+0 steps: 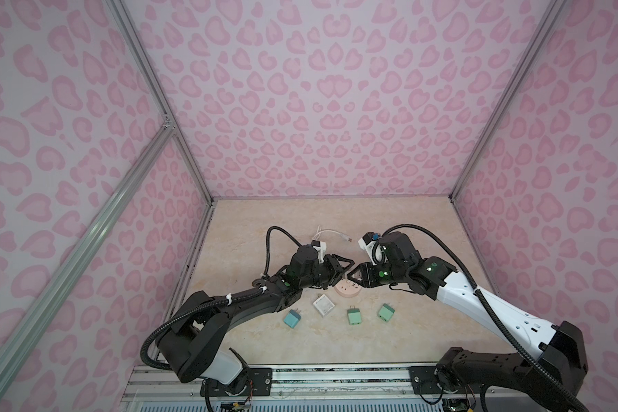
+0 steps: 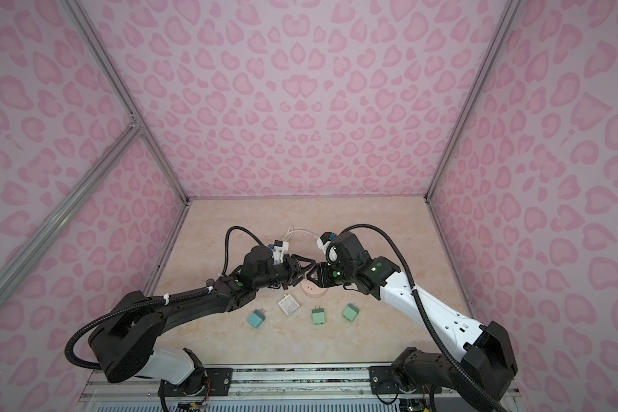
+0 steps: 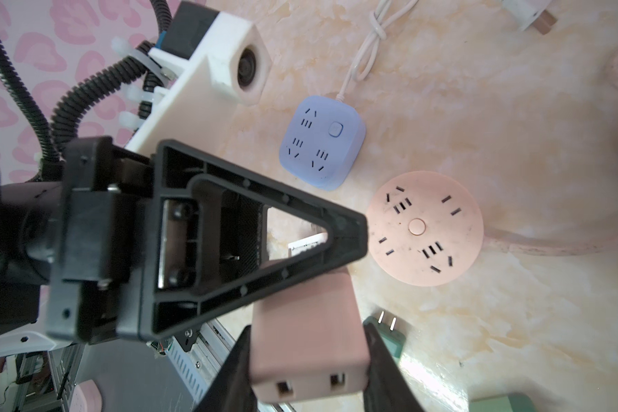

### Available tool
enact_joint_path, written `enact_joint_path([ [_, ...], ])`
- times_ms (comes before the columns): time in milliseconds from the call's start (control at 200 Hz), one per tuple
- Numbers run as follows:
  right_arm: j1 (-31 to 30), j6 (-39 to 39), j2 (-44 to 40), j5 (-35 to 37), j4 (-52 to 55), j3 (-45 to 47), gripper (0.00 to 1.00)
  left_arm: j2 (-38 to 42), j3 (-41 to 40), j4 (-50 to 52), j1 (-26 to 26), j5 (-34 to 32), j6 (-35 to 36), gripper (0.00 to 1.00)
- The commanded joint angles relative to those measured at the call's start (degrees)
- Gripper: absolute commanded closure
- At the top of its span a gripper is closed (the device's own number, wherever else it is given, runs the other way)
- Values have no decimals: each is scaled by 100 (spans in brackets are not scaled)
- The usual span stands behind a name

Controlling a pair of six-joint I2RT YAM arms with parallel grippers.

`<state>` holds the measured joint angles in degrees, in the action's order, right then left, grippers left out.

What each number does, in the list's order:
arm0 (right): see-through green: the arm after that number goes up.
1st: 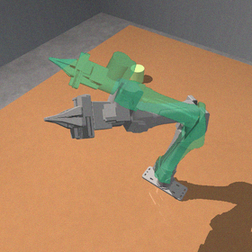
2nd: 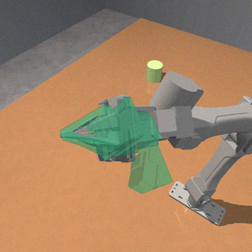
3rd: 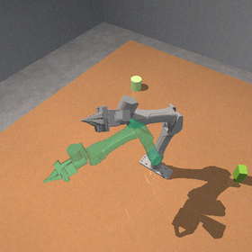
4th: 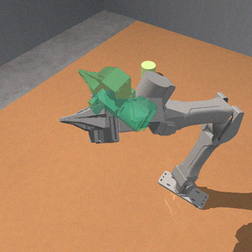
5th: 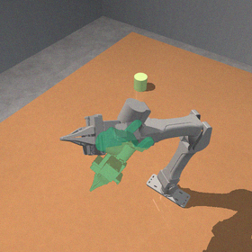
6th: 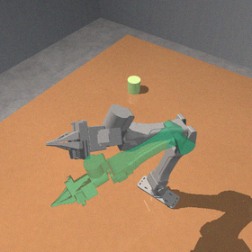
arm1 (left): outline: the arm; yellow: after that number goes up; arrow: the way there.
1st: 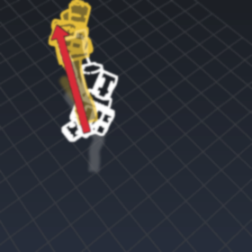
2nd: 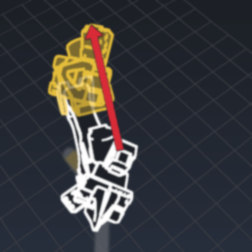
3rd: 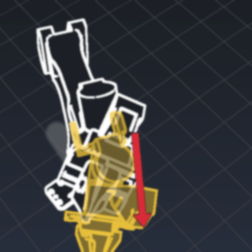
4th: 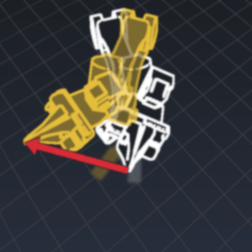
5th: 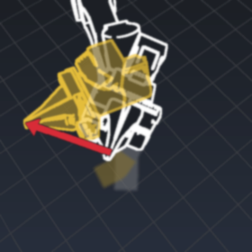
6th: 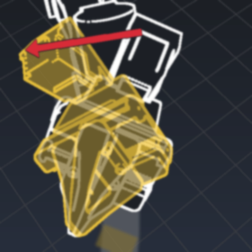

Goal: Insert plugs into power strip
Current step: Pick up the plug from the bottom-right of the table.

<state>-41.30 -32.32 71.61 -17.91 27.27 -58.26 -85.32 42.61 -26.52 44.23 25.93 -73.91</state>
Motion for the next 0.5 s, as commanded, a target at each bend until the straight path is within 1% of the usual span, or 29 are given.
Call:
enact_joint_path([
  [0,78,-58,32,275,-848,-46,100,11,-77,393,29,316,158,57],
  [265,130,-141,155,298,-1097,-56,100,-8,-133,297,54,360,80,55],
  [495,230,-370,218,607,-1223,-33,100,-20,-183,327,65,326,116,53],
])
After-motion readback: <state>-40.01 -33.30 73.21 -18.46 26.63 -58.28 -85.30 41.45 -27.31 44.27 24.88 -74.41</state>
